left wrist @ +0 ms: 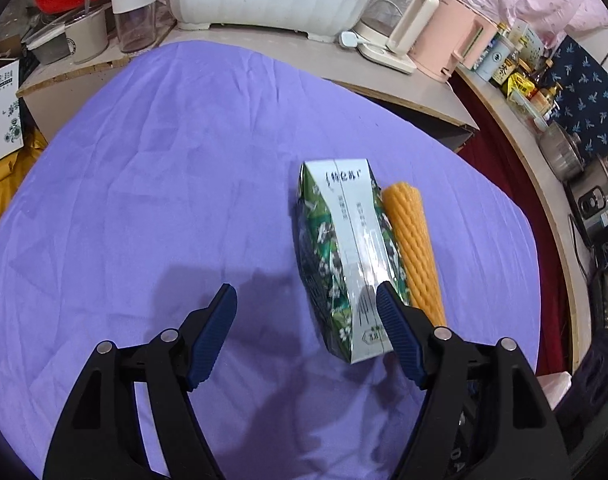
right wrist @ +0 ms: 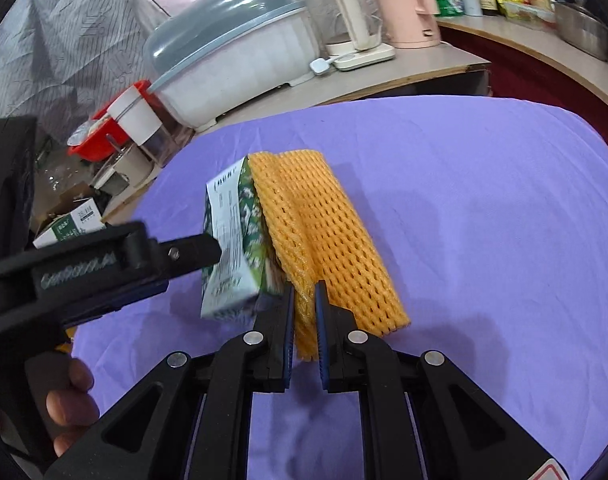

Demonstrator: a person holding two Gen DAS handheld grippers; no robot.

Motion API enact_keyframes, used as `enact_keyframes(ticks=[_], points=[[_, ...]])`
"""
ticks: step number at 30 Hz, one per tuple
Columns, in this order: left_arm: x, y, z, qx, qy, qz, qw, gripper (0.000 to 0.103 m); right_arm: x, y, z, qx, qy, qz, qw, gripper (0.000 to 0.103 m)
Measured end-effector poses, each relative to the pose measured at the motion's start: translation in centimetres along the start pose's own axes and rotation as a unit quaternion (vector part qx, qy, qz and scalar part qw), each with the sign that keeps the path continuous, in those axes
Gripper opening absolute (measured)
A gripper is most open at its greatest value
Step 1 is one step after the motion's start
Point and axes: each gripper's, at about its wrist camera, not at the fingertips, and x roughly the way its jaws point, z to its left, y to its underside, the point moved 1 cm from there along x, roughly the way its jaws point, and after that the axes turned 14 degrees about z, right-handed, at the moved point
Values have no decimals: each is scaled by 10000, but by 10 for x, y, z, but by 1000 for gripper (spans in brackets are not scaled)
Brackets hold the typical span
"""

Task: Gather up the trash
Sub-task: 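Grasp the orange foam mesh sleeve with the right tool while the left tool grasps the milk carton, then carry the milk carton and mesh sleeve over the bin with both tools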

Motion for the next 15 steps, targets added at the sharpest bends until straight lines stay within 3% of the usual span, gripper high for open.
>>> enact_keyframes(ticks=[11, 15], points=[[23, 4, -48, 404, -233, 57, 9989, 68, -55, 29, -65, 1169, 270, -550, 9913, 10], [34, 4, -54, 461, -497, 20, 9977, 55, -56, 32, -71, 1176, 402, -552, 9907, 10]])
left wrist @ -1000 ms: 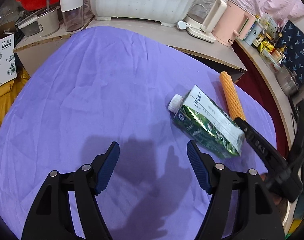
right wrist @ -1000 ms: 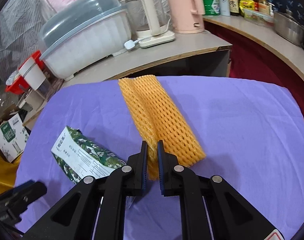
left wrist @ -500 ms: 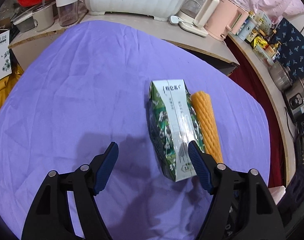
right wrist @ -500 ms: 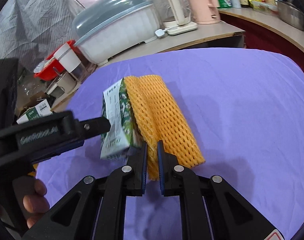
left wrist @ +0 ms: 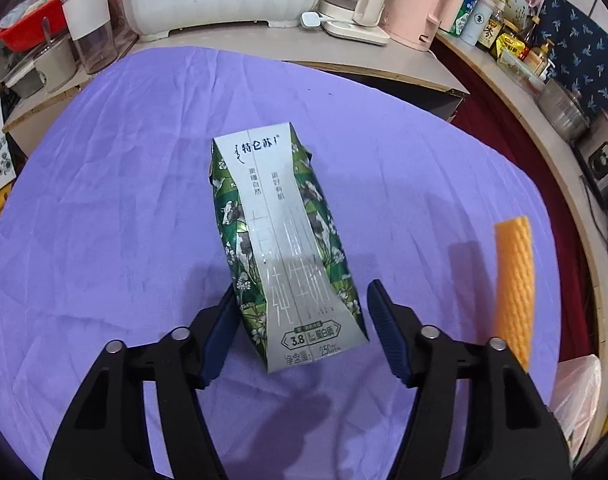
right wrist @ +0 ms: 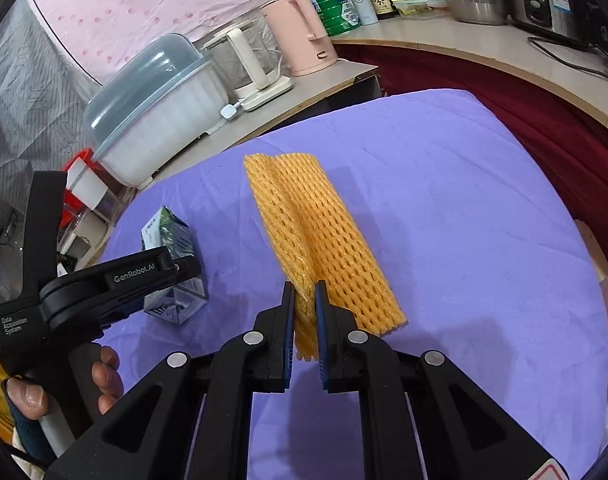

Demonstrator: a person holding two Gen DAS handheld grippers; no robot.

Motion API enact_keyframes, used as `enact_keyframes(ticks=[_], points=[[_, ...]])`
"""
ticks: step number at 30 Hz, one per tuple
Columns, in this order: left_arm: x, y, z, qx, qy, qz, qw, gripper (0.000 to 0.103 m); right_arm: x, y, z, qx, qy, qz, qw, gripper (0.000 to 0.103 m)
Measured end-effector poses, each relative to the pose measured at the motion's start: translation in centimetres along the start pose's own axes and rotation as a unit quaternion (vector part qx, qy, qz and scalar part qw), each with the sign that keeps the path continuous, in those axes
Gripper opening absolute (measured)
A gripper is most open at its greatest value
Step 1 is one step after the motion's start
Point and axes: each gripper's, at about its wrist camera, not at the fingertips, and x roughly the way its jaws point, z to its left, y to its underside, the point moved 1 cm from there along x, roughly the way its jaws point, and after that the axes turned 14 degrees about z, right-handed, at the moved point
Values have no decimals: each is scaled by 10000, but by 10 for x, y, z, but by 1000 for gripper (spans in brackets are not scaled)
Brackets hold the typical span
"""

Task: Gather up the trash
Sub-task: 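Carry the milk carton and mesh sleeve over the bin with both tools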

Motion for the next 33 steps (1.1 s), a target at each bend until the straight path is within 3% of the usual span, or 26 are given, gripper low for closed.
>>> enact_keyframes(ticks=[11, 20, 33], points=[[-20, 23, -5, 233, -148, -216, 9994, 50, -14, 11, -1, 92, -73, -128, 9998, 10], [-60, 66, -23, 569, 57, -290, 9979, 48, -66, 30, -7, 213, -95, -460, 9987, 10], [-111, 144, -80, 1353, 400, -423, 9891, 48, -155, 90, -44, 585, 66, -976, 9935, 10]])
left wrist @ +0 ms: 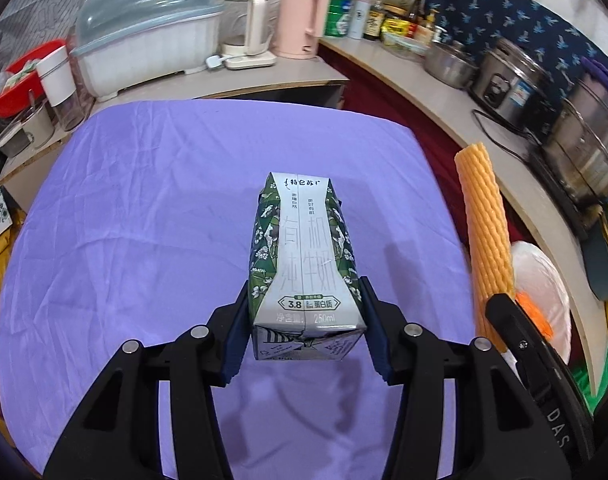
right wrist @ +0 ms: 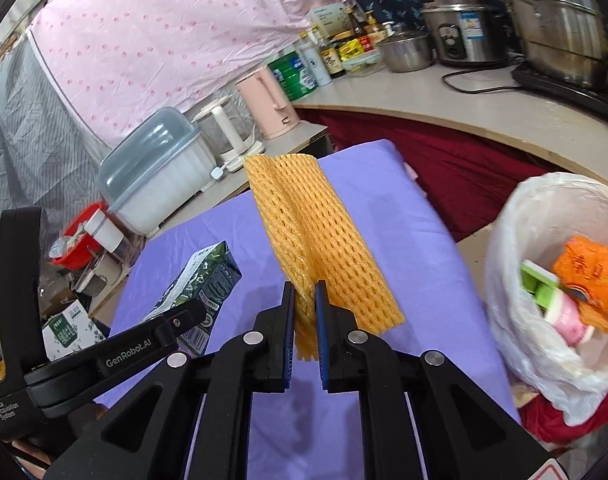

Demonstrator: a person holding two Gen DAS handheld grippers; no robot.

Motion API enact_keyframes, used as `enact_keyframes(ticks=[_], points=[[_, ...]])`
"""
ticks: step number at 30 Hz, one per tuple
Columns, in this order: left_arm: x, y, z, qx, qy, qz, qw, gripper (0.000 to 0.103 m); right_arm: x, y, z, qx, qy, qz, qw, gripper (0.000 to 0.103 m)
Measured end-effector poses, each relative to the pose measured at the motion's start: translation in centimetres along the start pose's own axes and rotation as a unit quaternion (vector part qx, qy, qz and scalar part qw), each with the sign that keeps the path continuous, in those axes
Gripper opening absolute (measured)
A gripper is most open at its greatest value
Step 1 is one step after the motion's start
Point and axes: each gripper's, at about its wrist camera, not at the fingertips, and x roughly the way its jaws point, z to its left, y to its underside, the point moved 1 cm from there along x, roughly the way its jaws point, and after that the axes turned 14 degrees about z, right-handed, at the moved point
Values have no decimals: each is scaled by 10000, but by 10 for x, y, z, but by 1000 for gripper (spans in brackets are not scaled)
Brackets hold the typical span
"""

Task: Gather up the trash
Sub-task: 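Carry the milk carton and mesh sleeve over the bin with both tools, then open both tools to drop the carton and mesh sleeve into the bin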

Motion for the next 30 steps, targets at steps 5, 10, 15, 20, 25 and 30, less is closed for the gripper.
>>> enact_keyframes(ticks=[5, 10, 15, 20, 25, 30], points=[[-15, 19, -43, 429, 119, -77, 9990, 48, -34, 15, -36, 314, 183, -206, 9991, 10], [-24, 34, -90, 877, 318, -81, 9956, 48, -68, 29, -84, 730, 405, -428, 9956, 10], [-27, 47, -142, 1358, 516, -47, 9894, 48, -97, 41, -135, 1133, 647, -590, 9897, 10], [-23, 59, -192, 1825, 770, 25, 9802, 48, -110, 48, -178, 1459, 908, -512, 9838, 10], [-13, 64, -238, 2175, 1148, 167, 9691, 48, -113, 54, -215, 1720, 957, -426, 9795, 10], [3, 55, -269, 2302, 1253, 283, 9646, 48, -106, 51, -234, 1839, 1042, -352, 9768, 10]])
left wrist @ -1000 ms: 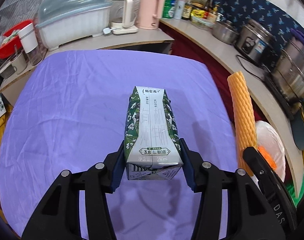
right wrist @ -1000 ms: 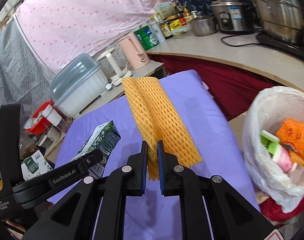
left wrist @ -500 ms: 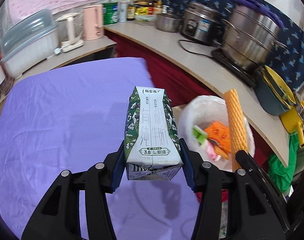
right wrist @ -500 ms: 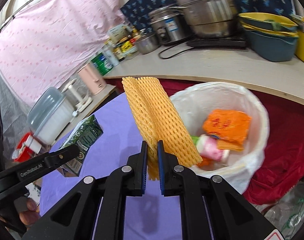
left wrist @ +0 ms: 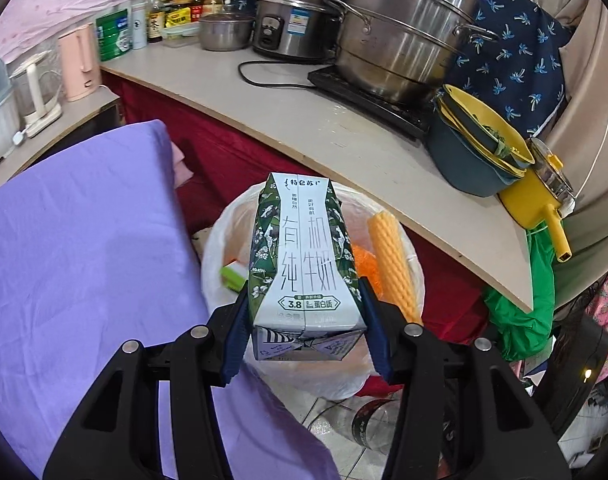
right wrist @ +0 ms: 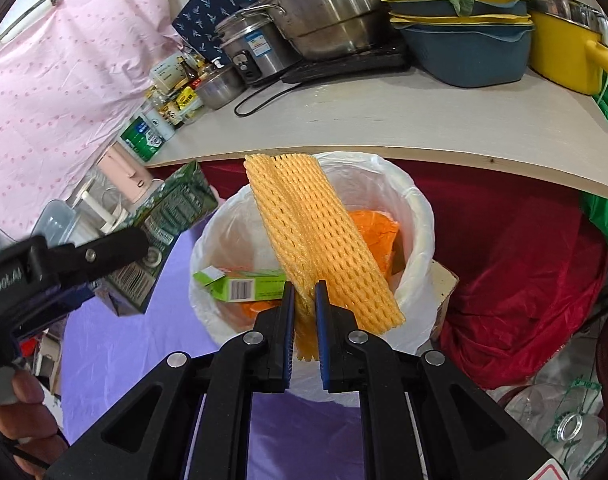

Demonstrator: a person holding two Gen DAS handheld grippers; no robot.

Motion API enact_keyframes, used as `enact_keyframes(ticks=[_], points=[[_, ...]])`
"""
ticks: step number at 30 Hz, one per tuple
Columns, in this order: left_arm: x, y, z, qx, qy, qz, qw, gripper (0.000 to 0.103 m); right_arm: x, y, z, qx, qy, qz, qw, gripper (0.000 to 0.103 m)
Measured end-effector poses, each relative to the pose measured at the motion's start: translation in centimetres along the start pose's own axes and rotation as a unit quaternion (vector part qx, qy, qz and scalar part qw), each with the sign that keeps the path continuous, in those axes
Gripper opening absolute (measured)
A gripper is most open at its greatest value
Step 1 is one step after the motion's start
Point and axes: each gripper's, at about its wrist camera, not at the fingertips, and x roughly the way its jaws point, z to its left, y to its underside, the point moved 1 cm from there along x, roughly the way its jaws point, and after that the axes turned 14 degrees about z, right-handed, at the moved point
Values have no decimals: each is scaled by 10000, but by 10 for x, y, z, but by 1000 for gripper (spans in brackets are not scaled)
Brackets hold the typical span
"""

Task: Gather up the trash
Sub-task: 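Open both tools to drop the carton and mesh sleeve into the bin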

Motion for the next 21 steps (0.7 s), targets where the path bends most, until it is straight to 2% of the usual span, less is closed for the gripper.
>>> enact_keyframes(ticks=[7, 13, 14, 18, 21], points=[[39, -22, -3, 24, 66, 299, 9995, 48, 18, -10, -5, 77, -2, 137, 9999, 10], [47, -26, 16, -162, -42, 271, 9995, 49, 32, -22, 6, -21, -24, 214, 9998, 11], [46, -27, 20, -209, -76, 243, 9995, 52, 35, -24, 9, -49, -10, 224, 9997, 11], [36, -25, 39, -465, -202, 63, 9987, 63, 46, -34, 17, -72, -44, 245, 9997, 17], [28, -23, 49, -546, -294, -25, 9981, 65, 47, -36, 25, -92, -79, 230, 9997, 34]])
